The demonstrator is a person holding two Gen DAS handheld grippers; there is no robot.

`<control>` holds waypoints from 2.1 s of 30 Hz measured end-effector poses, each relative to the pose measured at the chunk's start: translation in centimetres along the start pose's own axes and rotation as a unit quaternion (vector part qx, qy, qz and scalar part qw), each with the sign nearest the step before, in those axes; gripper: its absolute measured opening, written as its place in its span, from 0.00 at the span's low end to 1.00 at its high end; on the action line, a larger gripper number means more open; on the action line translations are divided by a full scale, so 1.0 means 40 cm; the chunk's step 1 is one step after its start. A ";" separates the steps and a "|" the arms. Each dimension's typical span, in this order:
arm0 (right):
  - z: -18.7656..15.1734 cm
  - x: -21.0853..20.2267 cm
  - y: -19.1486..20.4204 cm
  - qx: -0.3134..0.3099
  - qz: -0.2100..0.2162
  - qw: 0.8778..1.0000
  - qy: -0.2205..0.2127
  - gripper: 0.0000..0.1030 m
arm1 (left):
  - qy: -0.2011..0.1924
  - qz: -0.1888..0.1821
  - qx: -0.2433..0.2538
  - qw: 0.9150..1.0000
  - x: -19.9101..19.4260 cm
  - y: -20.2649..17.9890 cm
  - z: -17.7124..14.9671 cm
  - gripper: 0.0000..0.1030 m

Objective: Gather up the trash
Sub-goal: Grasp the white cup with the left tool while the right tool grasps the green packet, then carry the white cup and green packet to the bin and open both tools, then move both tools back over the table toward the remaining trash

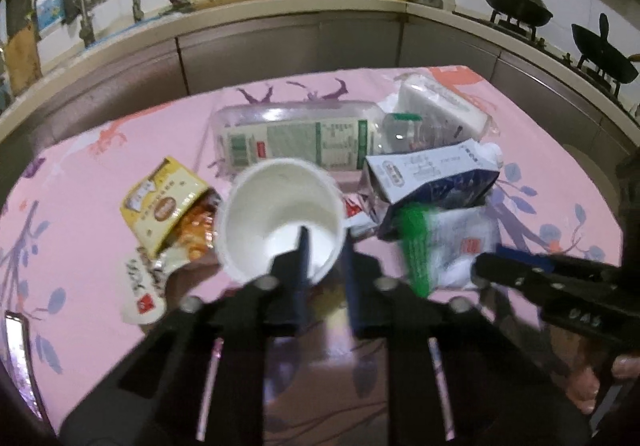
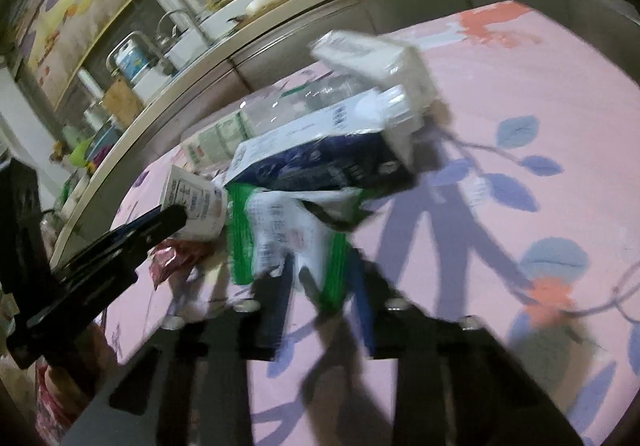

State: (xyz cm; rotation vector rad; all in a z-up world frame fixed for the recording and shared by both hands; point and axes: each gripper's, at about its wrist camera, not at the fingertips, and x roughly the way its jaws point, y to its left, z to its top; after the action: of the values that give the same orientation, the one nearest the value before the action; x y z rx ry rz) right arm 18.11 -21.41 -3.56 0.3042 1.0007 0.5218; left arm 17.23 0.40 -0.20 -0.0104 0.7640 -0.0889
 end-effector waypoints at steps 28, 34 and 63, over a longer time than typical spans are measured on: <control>-0.046 -0.508 -0.518 0.151 -0.131 0.958 -0.203 0.05 | 0.017 -0.263 0.144 0.954 -0.002 -0.686 0.231 0.04; -0.014 -0.553 -0.714 0.197 -0.191 0.940 -0.204 0.05 | 0.057 -0.301 0.194 0.932 0.128 -0.980 0.277 0.04; -0.096 -0.617 -0.710 0.284 -0.139 0.907 -0.277 0.64 | -0.011 -0.218 0.213 0.952 0.058 -0.970 0.201 0.59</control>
State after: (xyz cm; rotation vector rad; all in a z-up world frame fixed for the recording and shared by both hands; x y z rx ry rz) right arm 11.96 -58.64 -1.22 0.7710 0.5992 -0.1387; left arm 21.48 -38.64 5.62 0.2319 0.6976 -0.6726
